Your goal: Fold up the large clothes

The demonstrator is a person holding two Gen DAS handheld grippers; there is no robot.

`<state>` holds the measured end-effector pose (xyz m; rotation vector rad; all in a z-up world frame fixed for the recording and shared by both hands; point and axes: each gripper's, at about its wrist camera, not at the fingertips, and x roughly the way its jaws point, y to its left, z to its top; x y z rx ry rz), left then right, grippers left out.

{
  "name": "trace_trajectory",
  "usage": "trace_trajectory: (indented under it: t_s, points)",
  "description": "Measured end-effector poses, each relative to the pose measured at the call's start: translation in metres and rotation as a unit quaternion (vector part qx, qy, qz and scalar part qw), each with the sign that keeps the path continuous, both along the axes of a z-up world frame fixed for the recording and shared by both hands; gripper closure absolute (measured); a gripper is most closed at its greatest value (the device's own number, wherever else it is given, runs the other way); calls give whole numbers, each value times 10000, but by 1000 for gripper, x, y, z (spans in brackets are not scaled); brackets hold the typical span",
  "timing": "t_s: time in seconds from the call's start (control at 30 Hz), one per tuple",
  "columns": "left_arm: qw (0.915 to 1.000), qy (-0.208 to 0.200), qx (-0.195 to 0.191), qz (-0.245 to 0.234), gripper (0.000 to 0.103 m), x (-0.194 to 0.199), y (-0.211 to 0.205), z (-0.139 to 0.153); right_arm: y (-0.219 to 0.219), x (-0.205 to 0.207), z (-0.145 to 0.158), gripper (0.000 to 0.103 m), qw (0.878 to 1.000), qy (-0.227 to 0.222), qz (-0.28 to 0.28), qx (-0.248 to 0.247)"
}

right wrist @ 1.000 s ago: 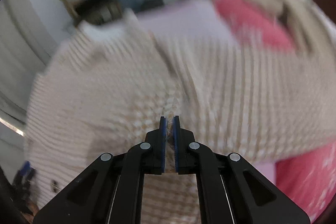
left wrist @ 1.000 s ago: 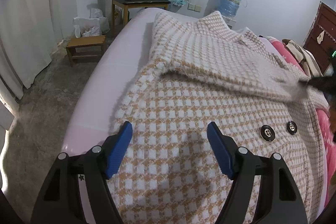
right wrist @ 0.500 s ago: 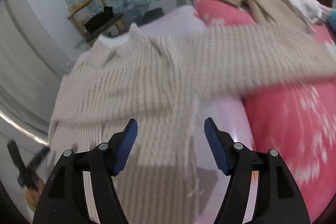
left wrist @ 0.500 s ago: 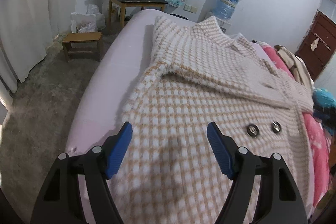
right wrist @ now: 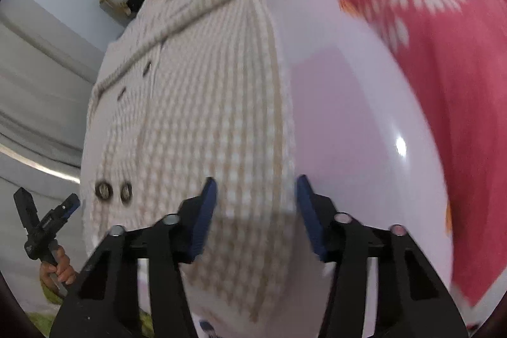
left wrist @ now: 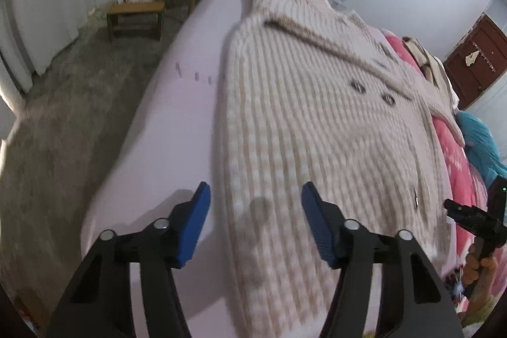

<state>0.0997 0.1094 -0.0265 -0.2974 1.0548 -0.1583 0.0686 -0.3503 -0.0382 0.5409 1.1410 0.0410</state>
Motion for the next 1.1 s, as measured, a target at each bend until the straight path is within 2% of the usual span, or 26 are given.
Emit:
trace_trajectory:
  t_s: [0.1,0.23,0.3,0.33,0.4,0.43,0.5,0.6,0.67,0.77,0.87,0.97,1.07,1.1]
  points:
    - [9998,161,-125,74,54,-17,1,-8,5,-19,-1,58,9999,-37,-41,136]
    - [9996,82,-156,205,58,-34,-2,-10,13,-39,-7,58,9993,-134,-104,329]
    - [9994,65,-123,325,65,-34,-4,-12,16,-44,-5,60,9996,-179,-96,199]
    - [9991,50,-64,415,68,-34,-5,-15,19,-43,-5,66,9998,-186,-86,80]
    - [9991,-40,75,425,85,-34,-6,-16,24,-40,-5,79,9997,-200,-51,-124]
    - [9991,-129,205,351,89,-34,-10,-13,27,-38,-6,91,9995,-200,-44,-251]
    - [9983,-327,446,170,95,-36,-17,-5,31,-38,-2,93,9988,-241,-1,-424]
    - [9946,-738,731,35,96,-47,-20,15,42,-44,30,96,9934,-703,26,-908]
    - [9903,-1091,866,-9,96,-59,-18,38,39,-53,54,97,9898,-1055,-54,-955]
    - [9883,-1339,715,-134,97,-74,-10,64,33,-69,89,97,9842,-1496,-135,-942]
    - [9873,-1361,770,-294,97,-88,-4,79,28,-89,108,97,9821,-1654,-89,-900]
    - [9870,-1184,975,-488,97,-109,3,84,28,-114,112,97,9856,-1502,45,-773]
    - [9941,-531,812,-493,95,-123,21,61,30,-132,88,95,9924,-991,116,-724]
    - [9958,-308,728,-460,92,-124,25,50,31,-133,70,93,9948,-639,151,-781]
